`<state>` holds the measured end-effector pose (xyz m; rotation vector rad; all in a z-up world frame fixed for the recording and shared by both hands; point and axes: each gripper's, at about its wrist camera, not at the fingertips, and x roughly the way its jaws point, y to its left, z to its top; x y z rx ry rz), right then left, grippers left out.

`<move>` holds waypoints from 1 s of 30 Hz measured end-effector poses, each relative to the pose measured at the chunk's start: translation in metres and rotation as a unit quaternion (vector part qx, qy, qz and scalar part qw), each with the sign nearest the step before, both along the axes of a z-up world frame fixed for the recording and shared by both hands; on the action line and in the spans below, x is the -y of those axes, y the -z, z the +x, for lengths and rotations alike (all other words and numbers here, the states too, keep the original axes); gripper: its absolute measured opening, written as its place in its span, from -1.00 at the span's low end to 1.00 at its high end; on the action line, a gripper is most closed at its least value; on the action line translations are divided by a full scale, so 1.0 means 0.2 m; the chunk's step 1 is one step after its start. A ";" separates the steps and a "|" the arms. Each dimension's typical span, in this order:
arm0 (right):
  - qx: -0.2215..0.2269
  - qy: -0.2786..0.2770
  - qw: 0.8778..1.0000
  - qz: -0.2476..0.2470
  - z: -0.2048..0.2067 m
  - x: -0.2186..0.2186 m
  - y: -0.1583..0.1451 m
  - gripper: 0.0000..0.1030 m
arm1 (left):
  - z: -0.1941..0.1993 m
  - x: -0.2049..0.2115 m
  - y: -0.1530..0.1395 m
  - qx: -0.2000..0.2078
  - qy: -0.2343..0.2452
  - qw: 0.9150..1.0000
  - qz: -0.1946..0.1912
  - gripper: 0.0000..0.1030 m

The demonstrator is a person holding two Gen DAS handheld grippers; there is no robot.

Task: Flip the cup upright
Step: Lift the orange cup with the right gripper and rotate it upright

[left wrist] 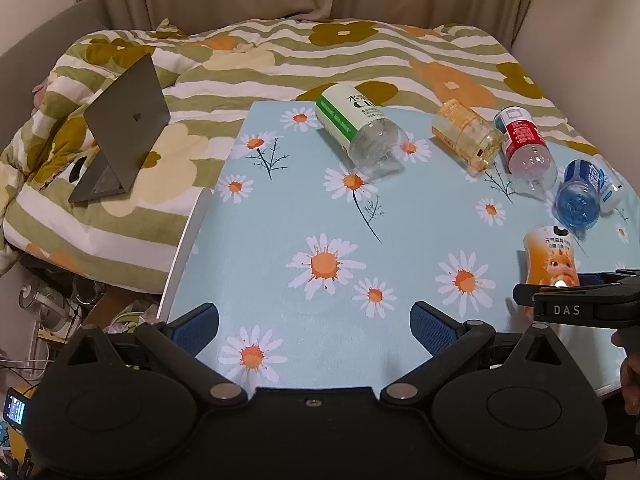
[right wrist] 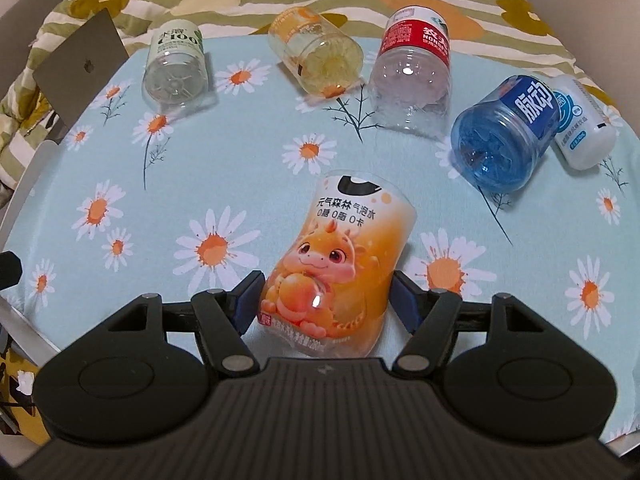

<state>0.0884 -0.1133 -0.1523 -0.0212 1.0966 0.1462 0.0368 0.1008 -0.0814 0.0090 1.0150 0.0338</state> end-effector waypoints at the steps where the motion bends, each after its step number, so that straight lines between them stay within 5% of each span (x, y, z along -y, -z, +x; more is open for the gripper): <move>1: -0.002 0.001 1.000 -0.006 0.00 -0.01 0.00 0.82 | 0.00 0.00 0.00 0.000 0.001 1.000 0.000 1.00; 13: -0.009 0.010 0.999 0.034 -0.10 0.12 -0.15 0.95 | 0.06 0.13 -0.12 0.023 0.015 1.000 -0.015 1.00; 18: 0.031 0.006 0.999 0.035 -0.19 0.27 -0.31 1.00 | 0.16 0.31 -0.21 0.030 0.057 0.997 -0.034 1.00; 24: 0.080 0.039 0.996 0.011 -0.28 0.56 -0.40 1.00 | 0.35 0.60 -0.16 -0.035 0.121 0.991 -0.053 1.00; 30: 0.067 0.066 0.995 0.026 -0.28 0.81 -0.29 1.00 | 0.53 0.89 0.01 -0.130 0.162 0.978 -0.028 0.98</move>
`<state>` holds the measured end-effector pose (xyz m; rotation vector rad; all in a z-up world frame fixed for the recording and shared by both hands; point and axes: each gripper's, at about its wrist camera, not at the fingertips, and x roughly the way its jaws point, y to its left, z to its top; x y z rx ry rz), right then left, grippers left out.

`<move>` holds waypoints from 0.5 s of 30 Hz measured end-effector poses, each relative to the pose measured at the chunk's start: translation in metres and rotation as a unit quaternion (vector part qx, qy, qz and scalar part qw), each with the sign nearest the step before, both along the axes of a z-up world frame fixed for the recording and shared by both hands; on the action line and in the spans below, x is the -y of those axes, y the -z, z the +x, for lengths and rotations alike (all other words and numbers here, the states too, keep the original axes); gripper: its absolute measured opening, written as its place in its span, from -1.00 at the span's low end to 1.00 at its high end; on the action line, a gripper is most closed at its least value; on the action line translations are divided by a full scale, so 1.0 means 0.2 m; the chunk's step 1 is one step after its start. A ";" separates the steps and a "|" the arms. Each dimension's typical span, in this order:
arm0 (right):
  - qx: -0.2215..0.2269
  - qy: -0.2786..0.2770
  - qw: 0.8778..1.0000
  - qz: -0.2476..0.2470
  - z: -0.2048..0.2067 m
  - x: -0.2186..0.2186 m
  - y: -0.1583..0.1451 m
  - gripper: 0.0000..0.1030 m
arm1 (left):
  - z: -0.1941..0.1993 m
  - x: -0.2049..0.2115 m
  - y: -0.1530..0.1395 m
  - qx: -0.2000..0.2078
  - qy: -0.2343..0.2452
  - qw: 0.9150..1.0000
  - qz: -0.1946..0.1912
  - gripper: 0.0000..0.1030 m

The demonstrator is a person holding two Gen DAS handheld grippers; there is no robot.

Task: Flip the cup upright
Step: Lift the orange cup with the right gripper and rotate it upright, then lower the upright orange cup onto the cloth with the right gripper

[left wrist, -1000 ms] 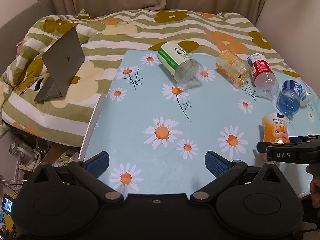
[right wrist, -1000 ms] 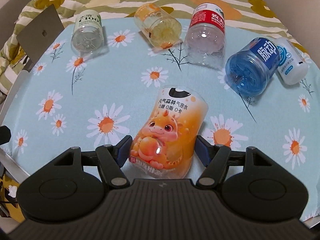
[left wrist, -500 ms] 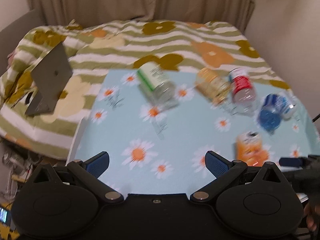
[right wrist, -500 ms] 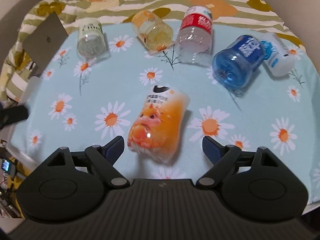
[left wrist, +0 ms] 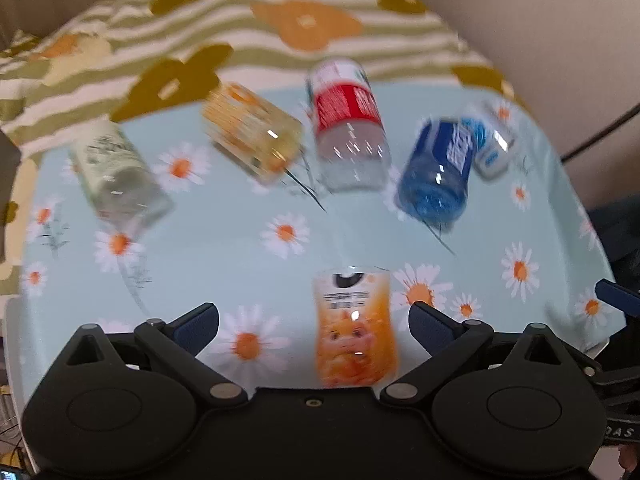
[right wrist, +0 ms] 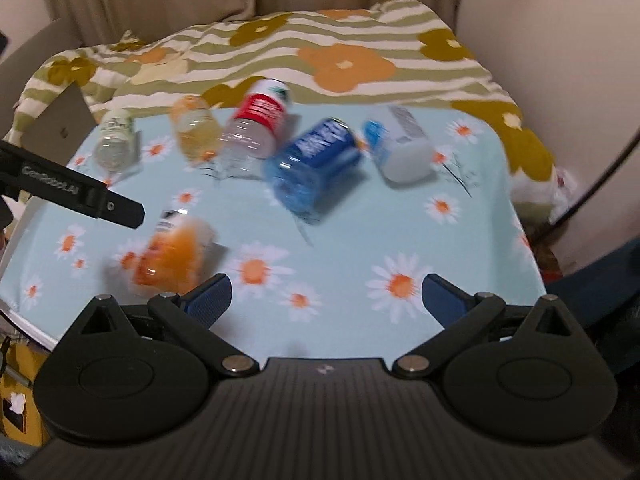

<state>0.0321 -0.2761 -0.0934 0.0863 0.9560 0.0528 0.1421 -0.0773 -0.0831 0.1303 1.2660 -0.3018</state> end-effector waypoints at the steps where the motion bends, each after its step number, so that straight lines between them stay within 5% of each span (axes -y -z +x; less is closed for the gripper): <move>1: -0.004 0.003 1.000 0.007 0.00 0.03 0.02 1.00 | 0.02 0.03 0.03 -0.015 0.004 1.000 0.005 0.96; 10: -0.030 0.001 0.998 0.048 0.01 0.19 0.19 1.00 | 0.15 0.17 0.24 -0.093 0.001 0.995 0.028 0.79; 15: -0.032 0.004 0.998 0.062 0.03 0.25 0.23 1.00 | 0.19 0.19 0.32 -0.126 -0.013 0.992 0.028 0.20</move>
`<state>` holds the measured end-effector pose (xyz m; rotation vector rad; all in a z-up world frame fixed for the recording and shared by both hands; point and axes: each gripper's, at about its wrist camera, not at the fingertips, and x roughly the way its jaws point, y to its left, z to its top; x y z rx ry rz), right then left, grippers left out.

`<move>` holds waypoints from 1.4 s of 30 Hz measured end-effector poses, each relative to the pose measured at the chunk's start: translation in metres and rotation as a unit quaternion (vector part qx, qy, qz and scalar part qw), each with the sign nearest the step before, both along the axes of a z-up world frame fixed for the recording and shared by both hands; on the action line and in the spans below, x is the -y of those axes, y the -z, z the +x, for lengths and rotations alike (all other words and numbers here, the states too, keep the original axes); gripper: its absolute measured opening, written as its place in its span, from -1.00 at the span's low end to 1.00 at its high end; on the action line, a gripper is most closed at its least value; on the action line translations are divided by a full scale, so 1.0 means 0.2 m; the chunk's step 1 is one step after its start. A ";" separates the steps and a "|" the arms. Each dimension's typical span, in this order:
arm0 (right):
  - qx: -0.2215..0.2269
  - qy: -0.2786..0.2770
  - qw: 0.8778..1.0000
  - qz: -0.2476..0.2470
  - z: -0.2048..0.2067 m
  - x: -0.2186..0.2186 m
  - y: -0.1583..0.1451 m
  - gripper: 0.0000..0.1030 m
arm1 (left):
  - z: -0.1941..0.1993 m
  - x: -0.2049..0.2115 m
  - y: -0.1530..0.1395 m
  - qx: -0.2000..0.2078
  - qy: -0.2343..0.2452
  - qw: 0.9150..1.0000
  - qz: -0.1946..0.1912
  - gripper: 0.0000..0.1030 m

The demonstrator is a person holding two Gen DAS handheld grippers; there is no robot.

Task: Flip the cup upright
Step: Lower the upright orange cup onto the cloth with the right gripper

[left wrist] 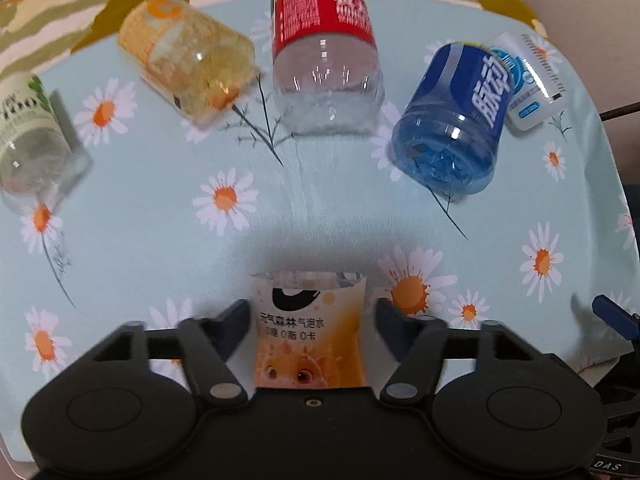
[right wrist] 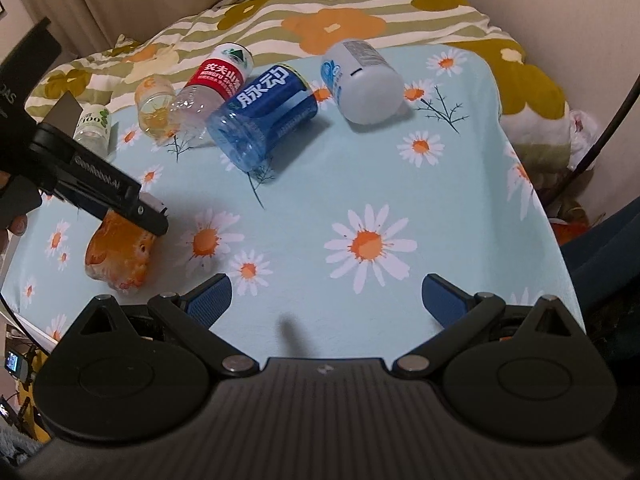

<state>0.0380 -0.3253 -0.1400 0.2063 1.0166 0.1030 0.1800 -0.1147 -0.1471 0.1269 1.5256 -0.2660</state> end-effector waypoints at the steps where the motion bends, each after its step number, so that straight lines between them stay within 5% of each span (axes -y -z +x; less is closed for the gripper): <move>1: 0.001 0.001 1.000 0.001 0.01 0.01 0.00 1.00 | 0.00 0.00 0.01 -0.005 -0.001 1.000 -0.001 0.14; 12: 0.016 0.004 1.000 0.009 0.04 0.04 -0.05 1.00 | -0.04 -0.01 -0.06 0.013 0.002 1.000 -0.012 0.09; 17: 0.028 -0.003 1.000 0.013 0.04 0.01 -0.10 1.00 | -0.13 -0.06 -0.21 0.083 -0.015 0.995 -0.047 0.09; 21: 0.032 -0.013 0.999 0.012 0.06 -0.04 -0.11 1.00 | -0.27 -0.12 -0.29 0.202 -0.055 0.975 -0.078 0.10; 24: 0.032 -0.018 0.999 0.001 0.07 -0.08 -0.10 1.00 | -0.35 -0.16 -0.24 0.283 -0.100 0.948 -0.103 0.11; 28: 0.036 -0.022 0.999 -0.021 0.08 -0.12 -0.09 1.00 | -0.41 -0.17 -0.15 0.358 -0.131 0.917 -0.119 0.12; 31: 0.037 -0.017 0.999 -0.027 0.07 -0.12 -0.07 1.00 | -0.42 -0.16 -0.10 0.398 -0.132 0.901 -0.111 0.12; 36: 0.034 -0.025 0.998 -0.040 0.04 -0.14 -0.03 1.00 | -0.48 -0.18 -0.04 0.425 -0.135 0.889 -0.105 0.12; 42: 0.036 -0.030 0.998 -0.038 -0.01 -0.16 -0.01 1.00 | -0.54 -0.16 -0.04 0.419 -0.118 0.896 -0.086 0.12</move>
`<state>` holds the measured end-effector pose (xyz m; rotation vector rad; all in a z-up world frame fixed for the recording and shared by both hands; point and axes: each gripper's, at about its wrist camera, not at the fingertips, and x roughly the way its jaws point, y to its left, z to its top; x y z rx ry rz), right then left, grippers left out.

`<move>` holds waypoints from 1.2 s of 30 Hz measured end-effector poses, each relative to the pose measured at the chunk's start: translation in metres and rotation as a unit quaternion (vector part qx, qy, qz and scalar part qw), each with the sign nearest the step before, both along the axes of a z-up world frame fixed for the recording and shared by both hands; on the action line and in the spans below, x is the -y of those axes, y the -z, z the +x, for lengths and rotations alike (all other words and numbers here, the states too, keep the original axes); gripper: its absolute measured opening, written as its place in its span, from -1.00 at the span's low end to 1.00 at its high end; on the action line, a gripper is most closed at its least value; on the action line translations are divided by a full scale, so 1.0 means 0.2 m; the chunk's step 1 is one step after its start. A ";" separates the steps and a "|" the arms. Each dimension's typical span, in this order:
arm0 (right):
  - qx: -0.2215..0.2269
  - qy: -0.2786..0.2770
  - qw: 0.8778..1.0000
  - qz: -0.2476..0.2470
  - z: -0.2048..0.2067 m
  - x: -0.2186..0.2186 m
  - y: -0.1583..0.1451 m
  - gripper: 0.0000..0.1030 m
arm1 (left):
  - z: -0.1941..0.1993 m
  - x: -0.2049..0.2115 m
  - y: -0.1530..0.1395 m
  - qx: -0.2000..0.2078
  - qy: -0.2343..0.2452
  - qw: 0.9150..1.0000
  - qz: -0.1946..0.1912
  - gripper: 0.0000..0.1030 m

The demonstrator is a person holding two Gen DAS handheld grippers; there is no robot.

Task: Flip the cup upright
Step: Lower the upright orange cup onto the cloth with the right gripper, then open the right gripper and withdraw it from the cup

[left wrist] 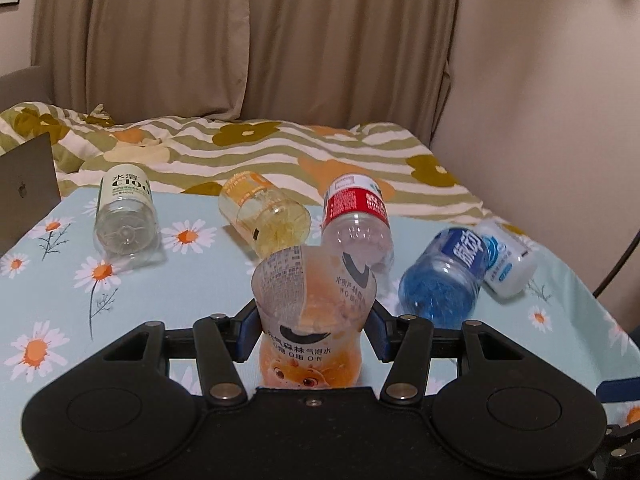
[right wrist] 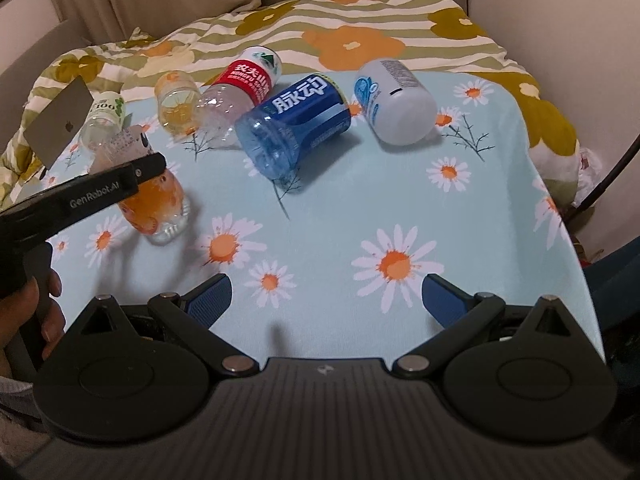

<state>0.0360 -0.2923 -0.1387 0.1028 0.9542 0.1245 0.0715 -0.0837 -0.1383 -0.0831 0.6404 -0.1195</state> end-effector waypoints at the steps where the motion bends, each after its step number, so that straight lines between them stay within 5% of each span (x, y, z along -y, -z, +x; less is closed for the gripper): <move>1: 0.000 -0.001 1.000 0.000 -0.01 -0.01 0.00 1.00 | -0.01 0.00 0.00 -0.004 0.002 1.000 0.004 0.12; 14: 0.012 0.003 1.000 0.000 -0.08 0.00 -0.04 1.00 | 0.03 0.04 -0.01 -0.036 0.026 0.998 0.049 0.16; 15: 0.013 0.005 1.000 0.001 -0.08 0.00 -0.05 1.00 | 0.03 0.04 -0.01 -0.040 0.026 0.998 0.048 0.22; 18: 0.016 0.012 1.000 0.007 -0.09 0.02 -0.07 1.00 | 0.02 0.02 -0.03 -0.046 0.013 0.998 0.047 0.89; 36: 0.061 0.021 0.997 -0.033 -0.10 -0.16 -0.49 1.00 | -0.27 -0.31 -0.52 -0.096 -0.023 0.994 0.052 0.98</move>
